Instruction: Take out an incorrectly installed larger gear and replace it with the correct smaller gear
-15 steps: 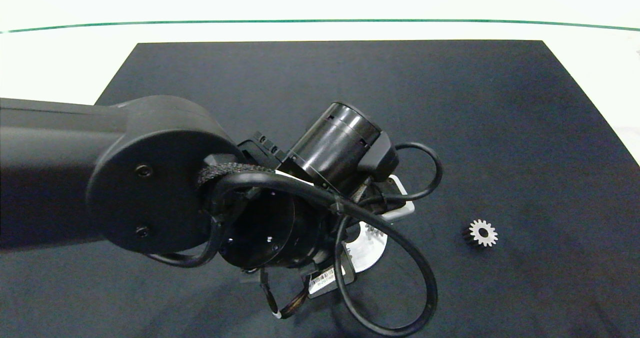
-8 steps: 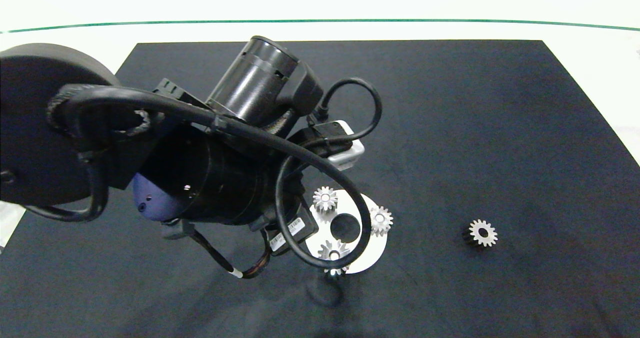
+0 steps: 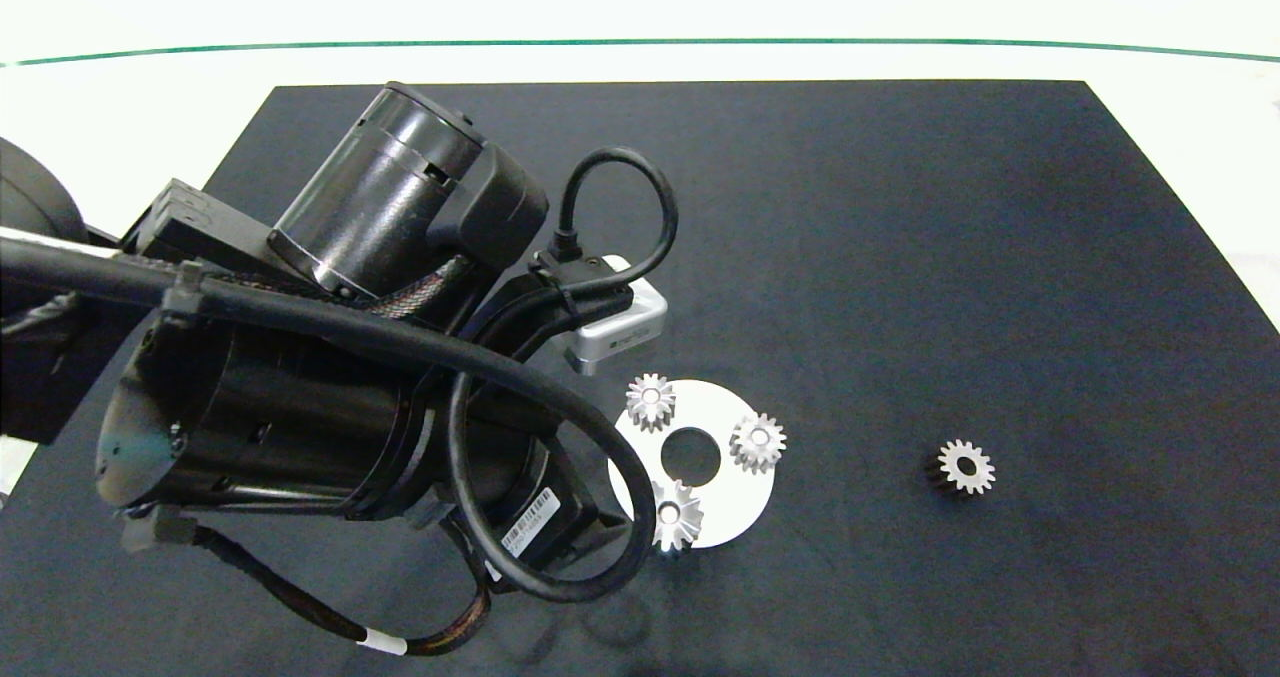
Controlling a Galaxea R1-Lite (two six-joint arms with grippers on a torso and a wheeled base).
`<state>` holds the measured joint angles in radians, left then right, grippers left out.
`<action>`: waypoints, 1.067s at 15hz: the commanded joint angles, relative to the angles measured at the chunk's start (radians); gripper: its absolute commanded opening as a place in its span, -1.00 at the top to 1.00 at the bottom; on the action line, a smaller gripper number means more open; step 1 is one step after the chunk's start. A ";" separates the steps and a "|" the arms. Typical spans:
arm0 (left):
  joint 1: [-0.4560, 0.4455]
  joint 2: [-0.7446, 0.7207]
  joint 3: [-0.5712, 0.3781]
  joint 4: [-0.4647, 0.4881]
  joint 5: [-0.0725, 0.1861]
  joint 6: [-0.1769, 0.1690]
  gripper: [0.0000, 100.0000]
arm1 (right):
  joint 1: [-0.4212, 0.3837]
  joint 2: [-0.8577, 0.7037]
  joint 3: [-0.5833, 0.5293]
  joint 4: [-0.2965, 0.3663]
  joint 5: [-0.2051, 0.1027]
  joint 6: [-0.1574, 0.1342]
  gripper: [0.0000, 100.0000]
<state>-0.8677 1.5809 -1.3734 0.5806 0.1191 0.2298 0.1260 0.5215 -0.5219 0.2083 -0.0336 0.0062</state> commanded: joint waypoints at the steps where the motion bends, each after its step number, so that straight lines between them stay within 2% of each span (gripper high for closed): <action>1: -0.004 0.011 0.057 -0.151 -0.015 -0.027 -1.00 | 0.000 0.006 0.002 0.000 -0.002 0.000 -1.00; 3: -0.010 0.033 0.195 -0.413 -0.026 -0.021 -1.00 | -0.002 0.011 0.000 0.000 -0.003 0.001 -1.00; 4: -0.027 0.033 0.258 -0.513 -0.044 -0.021 -1.00 | 0.000 0.011 0.002 0.000 -0.006 0.001 -1.00; 5: -0.042 0.030 0.304 -0.555 -0.055 -0.021 -1.00 | 0.000 0.011 0.008 0.000 -0.008 0.001 -1.00; 6: -0.048 0.021 0.343 -0.561 -0.058 -0.020 -1.00 | 0.000 0.009 0.016 0.000 -0.008 0.001 -1.00; 10: -0.057 0.022 0.355 -0.562 -0.052 -0.013 -1.00 | 0.000 0.012 0.017 -0.001 -0.009 0.001 -1.00; 14: -0.057 0.047 0.367 -0.576 -0.046 0.016 -1.00 | -0.003 0.006 0.019 0.000 -0.011 0.001 -1.00; 16: -0.054 0.073 0.389 -0.650 -0.044 0.020 -1.00 | -0.009 0.006 0.019 0.000 -0.009 0.001 -1.00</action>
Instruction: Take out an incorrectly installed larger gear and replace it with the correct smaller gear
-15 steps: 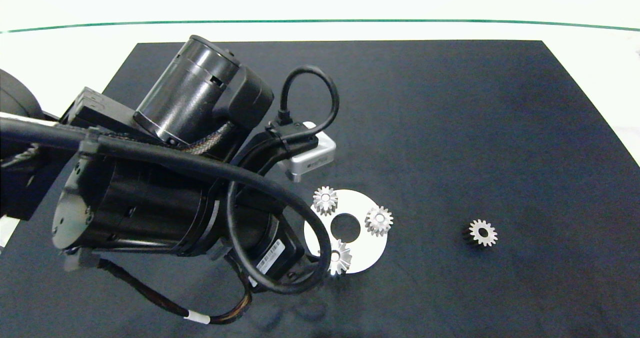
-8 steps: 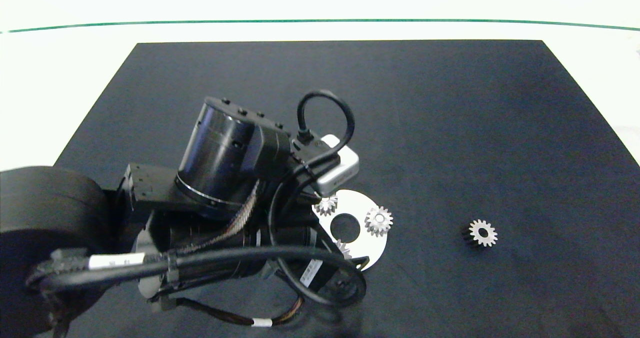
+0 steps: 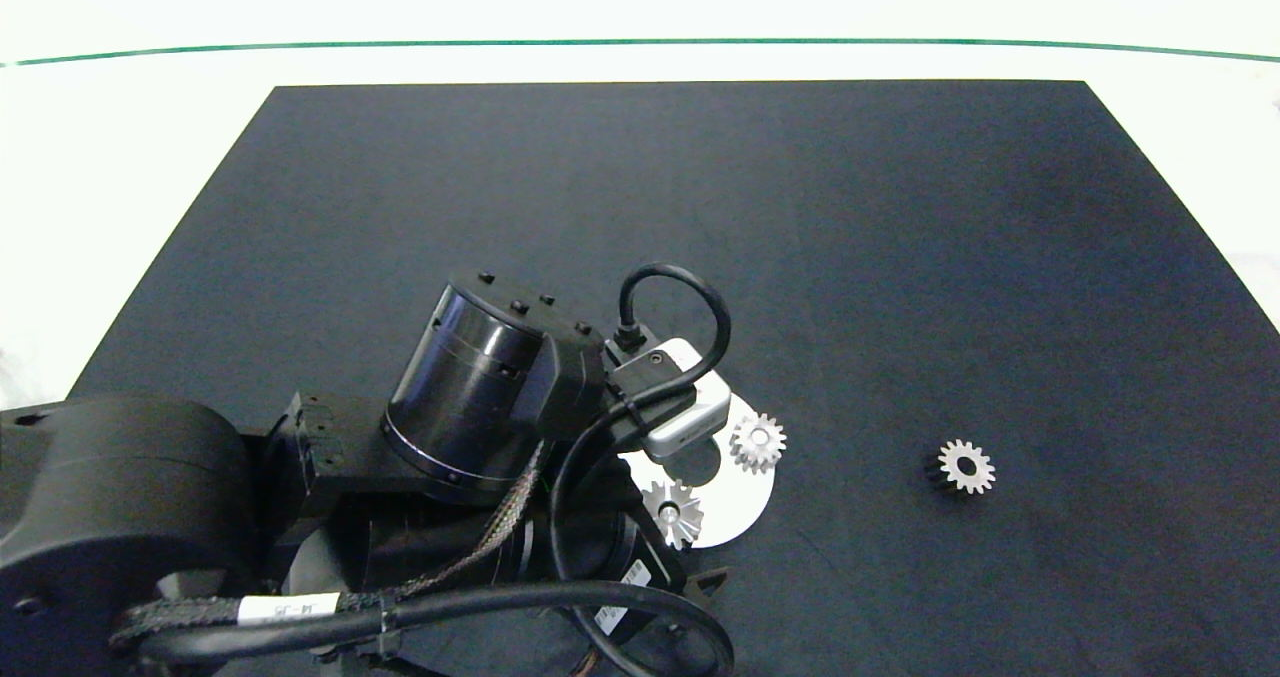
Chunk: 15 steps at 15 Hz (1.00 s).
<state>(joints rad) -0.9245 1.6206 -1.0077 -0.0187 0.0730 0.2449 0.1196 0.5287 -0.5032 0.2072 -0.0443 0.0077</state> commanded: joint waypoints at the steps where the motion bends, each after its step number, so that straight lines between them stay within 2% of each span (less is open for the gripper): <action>1: 0.006 0.050 0.044 -0.112 0.004 0.013 -1.00 | -0.003 -0.001 0.000 0.001 0.001 0.000 -1.00; 2: 0.009 0.062 0.069 -0.159 0.019 0.022 -1.00 | -0.001 -0.001 0.000 0.001 0.001 0.000 -1.00; 5: 0.007 0.067 0.126 -0.199 0.033 0.033 -1.00 | -0.001 -0.001 0.002 0.001 0.001 0.002 -1.00; 8: 0.010 0.065 0.127 -0.202 0.036 0.034 -1.00 | -0.003 -0.001 0.006 0.001 0.001 0.002 -1.00; 15: 0.019 0.087 0.198 -0.337 0.039 0.045 -1.00 | -0.005 -0.006 0.005 0.001 0.000 0.002 -1.00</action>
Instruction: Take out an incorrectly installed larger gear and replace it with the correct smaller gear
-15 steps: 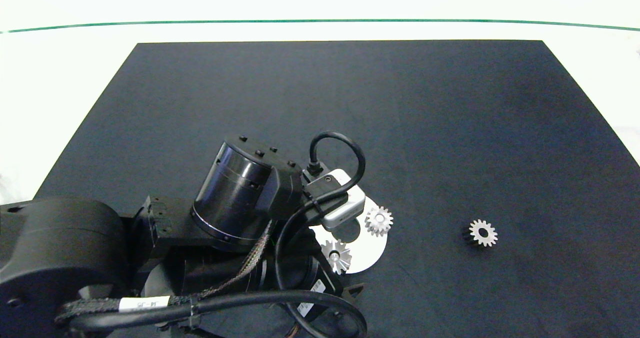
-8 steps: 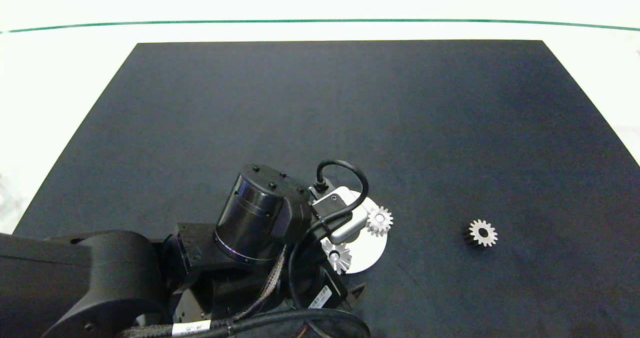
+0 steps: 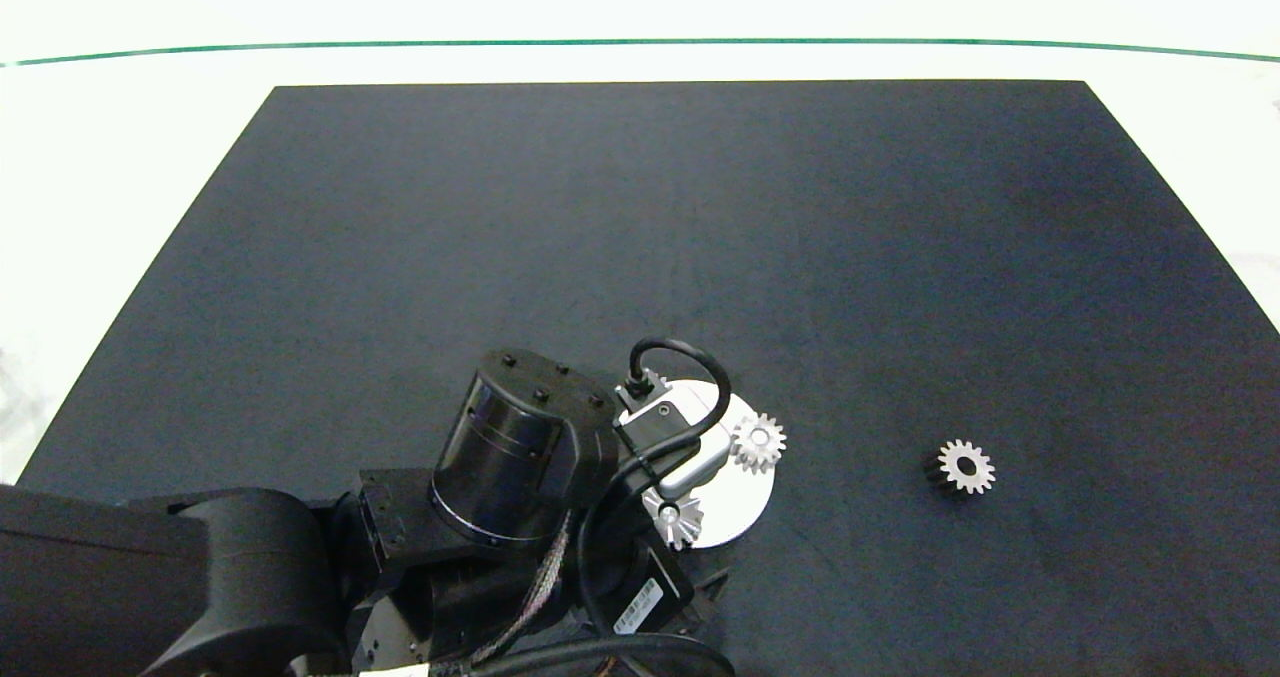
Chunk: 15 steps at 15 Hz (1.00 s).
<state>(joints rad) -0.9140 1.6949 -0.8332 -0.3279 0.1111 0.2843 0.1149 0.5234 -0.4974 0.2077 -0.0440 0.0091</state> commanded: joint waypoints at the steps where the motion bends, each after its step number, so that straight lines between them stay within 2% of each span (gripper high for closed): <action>1: 0.020 0.012 0.036 -0.048 0.001 0.015 -1.00 | 0.000 0.000 0.000 0.001 0.000 0.000 -1.00; 11: 0.027 0.011 0.109 -0.126 0.007 0.029 -1.00 | 0.000 -0.002 0.004 0.001 0.000 0.000 -1.00; 15: 0.026 0.015 0.108 -0.148 0.018 0.029 -0.87 | -0.006 -0.002 0.004 0.001 0.000 0.000 -1.00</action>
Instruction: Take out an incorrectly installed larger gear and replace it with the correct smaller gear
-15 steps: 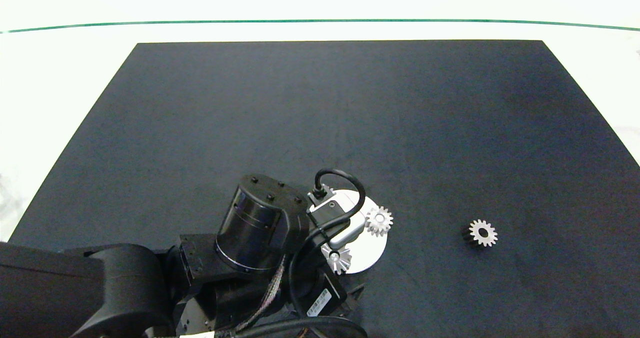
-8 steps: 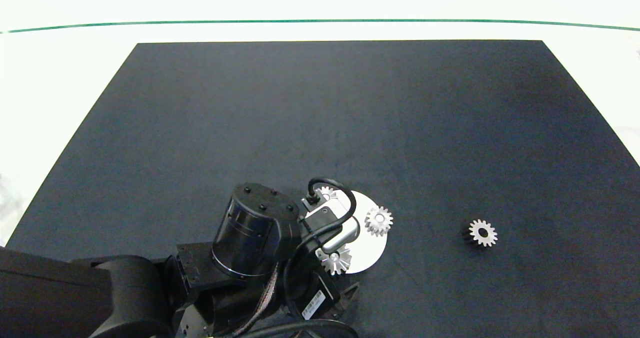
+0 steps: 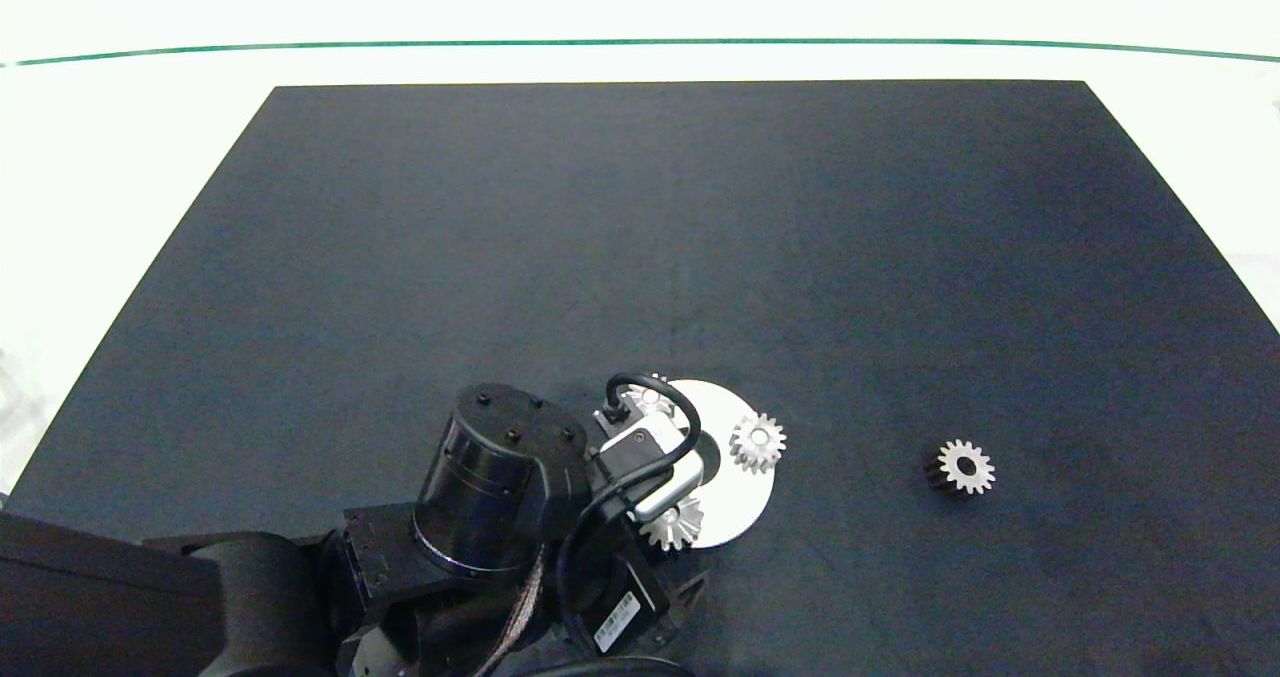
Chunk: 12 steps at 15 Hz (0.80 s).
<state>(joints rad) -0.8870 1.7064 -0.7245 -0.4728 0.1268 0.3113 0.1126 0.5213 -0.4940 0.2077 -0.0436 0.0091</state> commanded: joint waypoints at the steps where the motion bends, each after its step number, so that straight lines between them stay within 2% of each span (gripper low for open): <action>1: -0.003 0.009 -0.001 -0.007 0.002 0.002 -0.84 | -0.004 0.000 0.000 0.001 0.001 0.000 -1.00; 12: -0.006 0.042 -0.009 -0.046 0.001 0.014 -0.39 | -0.004 0.002 -0.001 0.001 0.001 0.000 -1.00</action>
<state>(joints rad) -0.8909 1.7457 -0.7311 -0.5162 0.1264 0.3228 0.1085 0.5215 -0.4953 0.2072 -0.0428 0.0091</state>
